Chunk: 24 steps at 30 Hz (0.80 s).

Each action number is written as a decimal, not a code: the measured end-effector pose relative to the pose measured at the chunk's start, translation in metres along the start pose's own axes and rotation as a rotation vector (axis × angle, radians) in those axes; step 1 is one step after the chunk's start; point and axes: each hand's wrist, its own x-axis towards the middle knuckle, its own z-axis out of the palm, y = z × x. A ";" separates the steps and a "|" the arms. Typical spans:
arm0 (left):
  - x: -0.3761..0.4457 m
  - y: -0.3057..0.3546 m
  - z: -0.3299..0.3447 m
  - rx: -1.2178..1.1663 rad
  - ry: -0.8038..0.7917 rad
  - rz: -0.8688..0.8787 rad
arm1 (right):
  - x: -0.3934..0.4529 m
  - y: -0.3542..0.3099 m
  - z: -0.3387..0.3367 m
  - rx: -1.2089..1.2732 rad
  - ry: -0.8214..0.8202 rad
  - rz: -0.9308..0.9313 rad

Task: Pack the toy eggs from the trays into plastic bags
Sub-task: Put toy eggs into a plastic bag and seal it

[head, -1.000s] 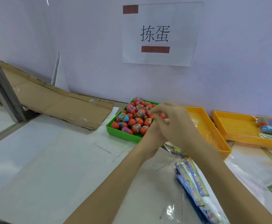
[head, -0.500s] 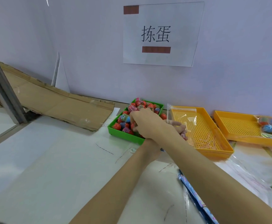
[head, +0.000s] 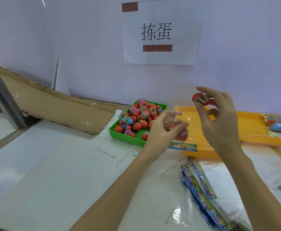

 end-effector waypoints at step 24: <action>0.001 0.012 -0.015 0.232 -0.099 0.157 | -0.003 -0.013 -0.004 0.059 -0.482 0.156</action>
